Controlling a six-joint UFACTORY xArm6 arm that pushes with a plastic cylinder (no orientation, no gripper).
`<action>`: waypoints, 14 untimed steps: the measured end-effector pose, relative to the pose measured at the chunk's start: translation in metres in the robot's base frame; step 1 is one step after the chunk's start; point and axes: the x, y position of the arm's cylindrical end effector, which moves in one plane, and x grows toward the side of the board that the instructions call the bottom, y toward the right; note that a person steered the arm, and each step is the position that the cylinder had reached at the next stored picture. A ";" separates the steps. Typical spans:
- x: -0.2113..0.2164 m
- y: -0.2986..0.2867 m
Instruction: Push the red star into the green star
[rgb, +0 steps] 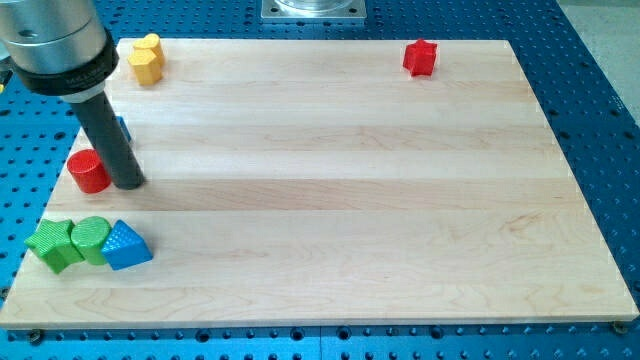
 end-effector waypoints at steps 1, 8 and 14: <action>-0.036 0.126; -0.231 0.264; -0.028 0.136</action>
